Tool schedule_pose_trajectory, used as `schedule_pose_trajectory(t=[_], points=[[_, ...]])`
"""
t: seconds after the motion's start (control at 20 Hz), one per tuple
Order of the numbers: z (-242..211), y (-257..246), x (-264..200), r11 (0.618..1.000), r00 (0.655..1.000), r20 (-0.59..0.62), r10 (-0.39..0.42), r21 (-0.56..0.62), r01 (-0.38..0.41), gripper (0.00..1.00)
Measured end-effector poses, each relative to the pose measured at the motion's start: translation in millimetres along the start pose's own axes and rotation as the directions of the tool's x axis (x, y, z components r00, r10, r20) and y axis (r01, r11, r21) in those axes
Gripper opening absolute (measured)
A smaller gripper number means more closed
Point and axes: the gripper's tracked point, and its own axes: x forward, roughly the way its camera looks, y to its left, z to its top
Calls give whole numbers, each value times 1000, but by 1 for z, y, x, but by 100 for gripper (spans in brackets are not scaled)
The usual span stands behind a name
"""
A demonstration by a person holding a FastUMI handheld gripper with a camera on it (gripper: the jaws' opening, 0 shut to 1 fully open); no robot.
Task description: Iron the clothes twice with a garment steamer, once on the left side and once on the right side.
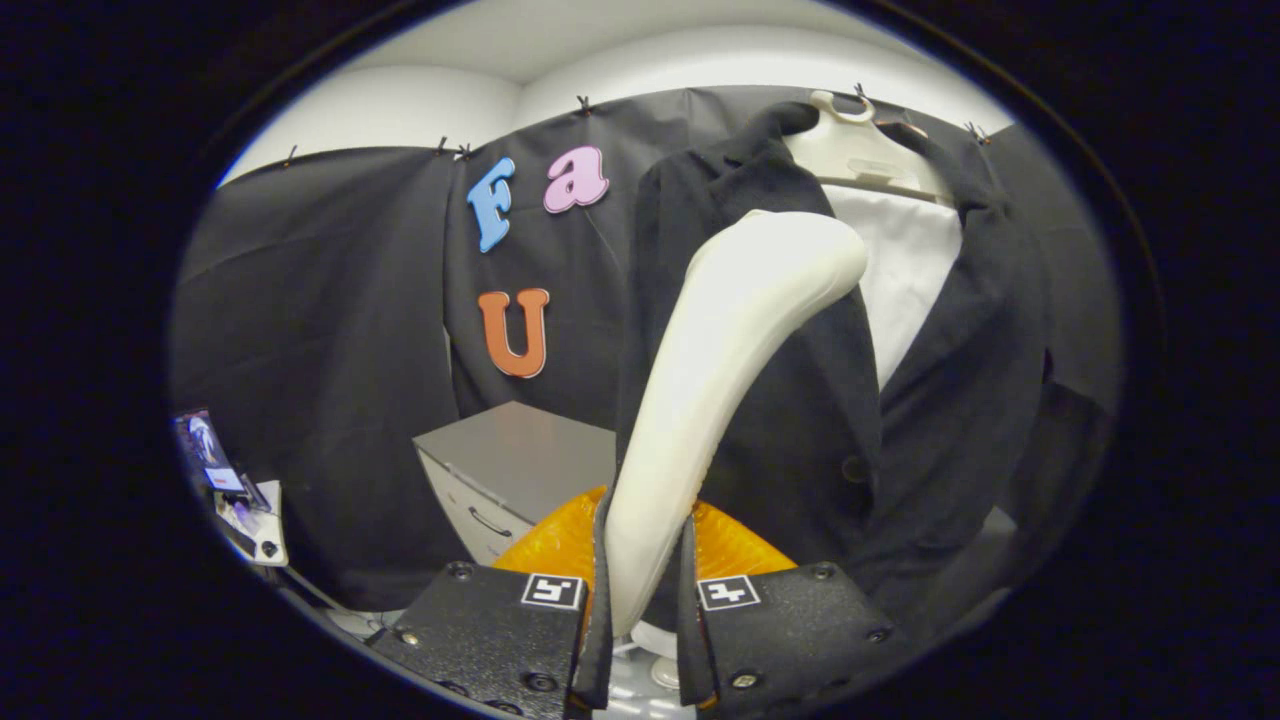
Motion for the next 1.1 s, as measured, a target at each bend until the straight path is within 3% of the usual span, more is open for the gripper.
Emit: schedule_pose_trajectory(t=[0.5,1.1], points=[[-106,8,-7,997,988,-155,9,74,2,29],[-228,9,-9,985,944,-330,6,166,52,29]])
